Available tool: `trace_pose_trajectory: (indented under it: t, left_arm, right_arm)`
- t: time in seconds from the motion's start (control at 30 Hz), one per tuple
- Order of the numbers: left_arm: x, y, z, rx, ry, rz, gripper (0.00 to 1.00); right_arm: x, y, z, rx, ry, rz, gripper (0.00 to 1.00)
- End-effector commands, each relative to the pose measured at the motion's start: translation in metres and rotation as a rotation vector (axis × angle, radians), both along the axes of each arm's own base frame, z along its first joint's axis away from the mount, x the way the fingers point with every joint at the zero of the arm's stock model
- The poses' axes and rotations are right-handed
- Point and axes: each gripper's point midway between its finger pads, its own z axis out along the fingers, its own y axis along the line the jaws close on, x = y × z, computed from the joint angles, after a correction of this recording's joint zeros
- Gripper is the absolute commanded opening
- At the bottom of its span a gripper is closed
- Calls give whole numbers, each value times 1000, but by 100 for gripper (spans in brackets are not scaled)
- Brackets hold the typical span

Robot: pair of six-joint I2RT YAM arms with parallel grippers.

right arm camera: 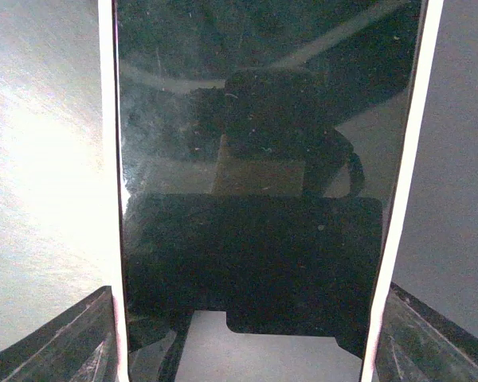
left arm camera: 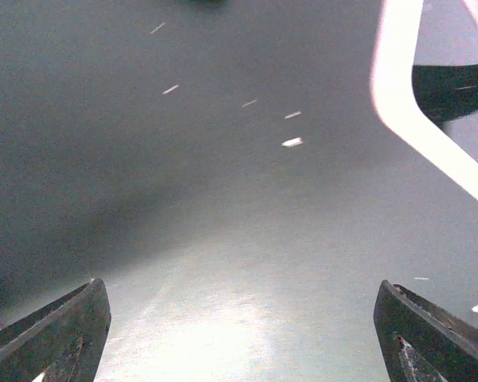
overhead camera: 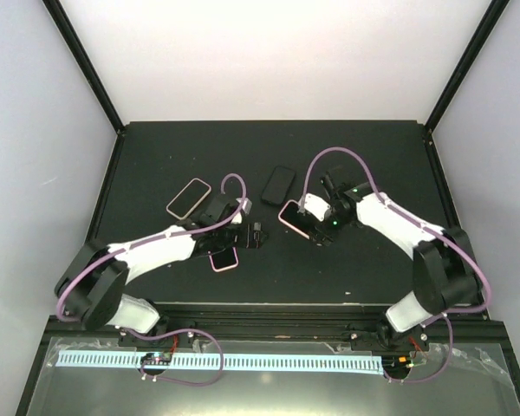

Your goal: Take the phone out of the phone case

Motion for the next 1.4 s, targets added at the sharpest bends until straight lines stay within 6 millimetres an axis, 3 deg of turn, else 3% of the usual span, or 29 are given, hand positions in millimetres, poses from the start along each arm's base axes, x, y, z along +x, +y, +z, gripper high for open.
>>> trace_pose_trajectory:
  t: [0.0, 0.13, 0.27, 0.4, 0.83, 1.07, 1.17, 1.37]
  left_arm:
    - [-3, -42, 84, -285, -220, -133, 93]
    - [-5, -52, 136, -377, -334, -104, 93]
    - [5, -46, 151, -457, -315, 39, 89]
    - [11, -57, 172, -516, -337, 34, 85]
    - [34, -86, 178, -681, -251, 115, 57]
    - [40, -97, 180, -700, -249, 99, 30]
    - [42, -99, 176, -707, -239, 103, 23]
    - [45, -107, 182, -721, -238, 84, 19]
  right_arm:
    - [-1, 28, 64, 211, -59, -27, 57]
    - [0, 37, 96, 303, -75, -83, 57]
    - [1, 44, 118, 375, -102, -83, 59]
    - [-1, 50, 130, 427, -103, -95, 60]
    - [-8, 56, 139, 495, -93, -96, 59]
    - [-3, 49, 131, 459, -125, -121, 59]
    - [-2, 47, 130, 454, -136, -124, 59]
    - [-2, 47, 130, 455, -139, -125, 59]
